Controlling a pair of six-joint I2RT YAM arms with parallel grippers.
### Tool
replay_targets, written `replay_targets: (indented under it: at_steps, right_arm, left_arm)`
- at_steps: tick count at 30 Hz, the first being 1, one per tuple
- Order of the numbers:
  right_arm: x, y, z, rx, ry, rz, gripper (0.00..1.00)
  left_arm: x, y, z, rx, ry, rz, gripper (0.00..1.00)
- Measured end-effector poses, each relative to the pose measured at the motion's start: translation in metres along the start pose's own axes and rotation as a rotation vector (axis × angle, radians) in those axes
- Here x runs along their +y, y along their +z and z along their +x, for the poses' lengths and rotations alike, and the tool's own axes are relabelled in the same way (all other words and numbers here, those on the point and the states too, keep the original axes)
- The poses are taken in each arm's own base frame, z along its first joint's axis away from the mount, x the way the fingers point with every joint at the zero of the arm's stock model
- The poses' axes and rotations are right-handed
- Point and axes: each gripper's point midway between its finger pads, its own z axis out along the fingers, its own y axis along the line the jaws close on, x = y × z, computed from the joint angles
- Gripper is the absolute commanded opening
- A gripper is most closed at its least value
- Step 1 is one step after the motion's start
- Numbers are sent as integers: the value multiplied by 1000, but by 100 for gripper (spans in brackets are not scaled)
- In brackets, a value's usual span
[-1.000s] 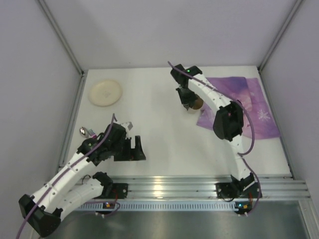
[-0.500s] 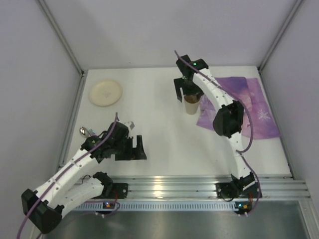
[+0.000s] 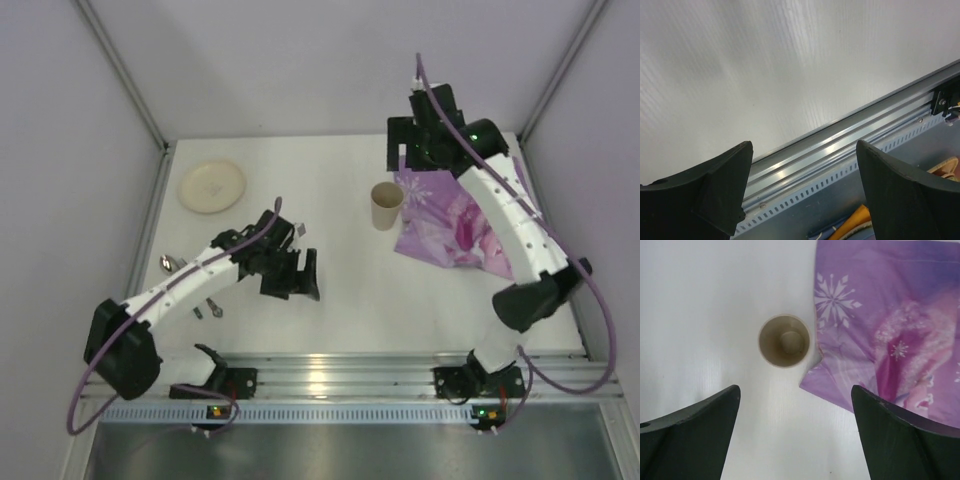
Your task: Set the dinner table for one person
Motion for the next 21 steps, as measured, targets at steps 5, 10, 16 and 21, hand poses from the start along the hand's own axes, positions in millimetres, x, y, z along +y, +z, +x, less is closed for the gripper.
replay_targets:
  at_steps: [5,10,16,21]
  right_arm:
    - [-44,-74,16,-136,77,38,92]
    - [-70,-72,102,-17,115,81,92]
    - [-84,-76,158,92,142,118,92]
    - [-96,-106,159,24,182,112,92]
  left_arm:
    - [-28,42,-39,76,78,12,87]
    - [-68,98,-66,140,151,86,79]
    - [-98,153,-82,195,127,181,77]
    - [-124,180,-105,185,95,245,76]
